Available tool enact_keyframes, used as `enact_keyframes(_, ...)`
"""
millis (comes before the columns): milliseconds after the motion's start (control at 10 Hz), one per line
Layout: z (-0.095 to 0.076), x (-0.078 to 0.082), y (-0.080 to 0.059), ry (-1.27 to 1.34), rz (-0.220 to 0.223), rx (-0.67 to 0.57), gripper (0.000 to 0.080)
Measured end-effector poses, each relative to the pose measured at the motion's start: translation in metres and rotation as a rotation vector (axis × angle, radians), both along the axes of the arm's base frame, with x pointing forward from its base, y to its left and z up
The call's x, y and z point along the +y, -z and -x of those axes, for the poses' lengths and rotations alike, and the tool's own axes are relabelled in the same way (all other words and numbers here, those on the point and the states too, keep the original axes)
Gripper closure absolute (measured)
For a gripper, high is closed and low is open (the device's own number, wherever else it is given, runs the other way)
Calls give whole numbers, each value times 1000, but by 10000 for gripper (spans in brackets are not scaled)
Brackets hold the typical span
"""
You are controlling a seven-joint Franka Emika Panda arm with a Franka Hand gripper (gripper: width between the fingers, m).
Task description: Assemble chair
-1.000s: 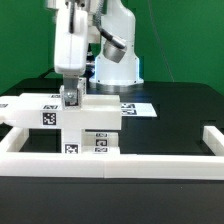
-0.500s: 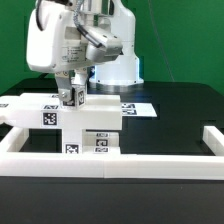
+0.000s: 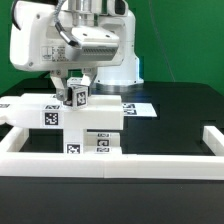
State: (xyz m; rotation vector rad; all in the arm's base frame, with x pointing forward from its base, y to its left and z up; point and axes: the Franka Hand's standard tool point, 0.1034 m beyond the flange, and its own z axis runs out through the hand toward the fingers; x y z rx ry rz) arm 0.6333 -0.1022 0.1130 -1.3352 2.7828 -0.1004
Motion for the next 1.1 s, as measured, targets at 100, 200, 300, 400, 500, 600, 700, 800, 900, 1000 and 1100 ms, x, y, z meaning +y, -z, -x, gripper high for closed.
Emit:
enact_keyframes(100, 0, 1, 0, 14, -8, -3, 512)
enact_keyframes(200, 0, 2, 0, 0, -9, -4, 512)
enact_keyframes(300, 0, 2, 0, -28, -7, -3, 402)
enact_keyframes(400, 0, 2, 0, -63, -4, -2, 264)
enact_keyframes(500, 0, 2, 0, -98, -2, -1, 186)
enact_keyframes(600, 0, 1, 0, -205, 6, 2, 186)
enact_keyframes(700, -1, 1, 0, -302, 15, 4, 157)
enact_keyframes(800, -1, 1, 0, -407, 23, 7, 152)
enact_keyframes(900, -1, 2, 0, -510, 32, 10, 152)
enact_keyframes(1000, -1, 3, 0, -605, 39, 13, 151)
enact_keyframes(1100, -1, 4, 0, -660, 43, 15, 151)
